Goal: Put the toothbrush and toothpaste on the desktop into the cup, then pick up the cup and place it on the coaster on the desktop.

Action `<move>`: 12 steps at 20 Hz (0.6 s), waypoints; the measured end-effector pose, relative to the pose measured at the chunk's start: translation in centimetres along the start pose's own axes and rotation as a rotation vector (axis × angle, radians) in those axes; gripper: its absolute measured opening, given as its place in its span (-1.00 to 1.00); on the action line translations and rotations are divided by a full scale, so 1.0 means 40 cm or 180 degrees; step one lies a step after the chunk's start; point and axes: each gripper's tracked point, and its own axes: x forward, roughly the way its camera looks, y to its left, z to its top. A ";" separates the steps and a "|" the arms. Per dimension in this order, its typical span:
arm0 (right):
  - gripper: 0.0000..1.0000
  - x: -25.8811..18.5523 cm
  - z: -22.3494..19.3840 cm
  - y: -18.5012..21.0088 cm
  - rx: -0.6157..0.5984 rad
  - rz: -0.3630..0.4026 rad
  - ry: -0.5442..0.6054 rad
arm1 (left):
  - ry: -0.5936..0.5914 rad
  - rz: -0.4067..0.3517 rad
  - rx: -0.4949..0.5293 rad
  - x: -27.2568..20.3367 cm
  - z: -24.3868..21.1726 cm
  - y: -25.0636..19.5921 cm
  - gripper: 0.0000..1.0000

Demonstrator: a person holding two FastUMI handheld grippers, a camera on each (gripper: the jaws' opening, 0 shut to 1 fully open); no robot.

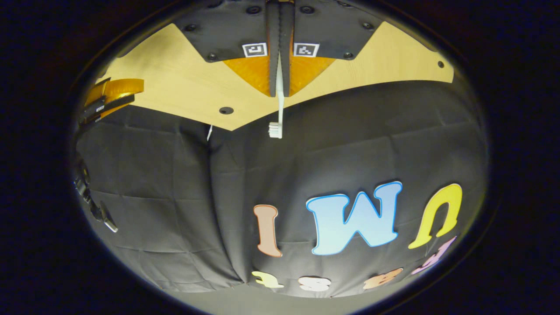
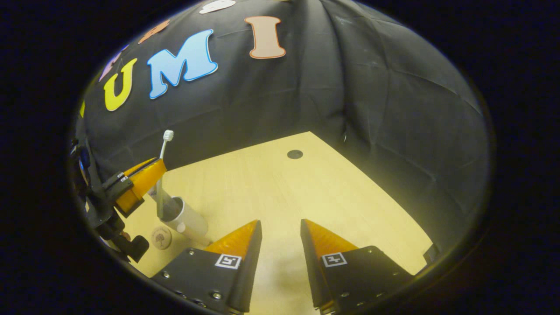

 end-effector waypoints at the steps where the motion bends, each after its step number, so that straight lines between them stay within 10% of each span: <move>1: 0.03 -0.002 -0.005 -0.003 -0.0011 -0.0013 0.0008 | -0.0037 0.0022 -0.0004 -0.003 -0.004 0.001 -0.84; 12: 0.04 -0.034 -0.043 -0.001 -0.0070 -0.0038 0.0025 | -0.0430 0.0190 0.0010 -0.050 -0.014 -0.007 -0.82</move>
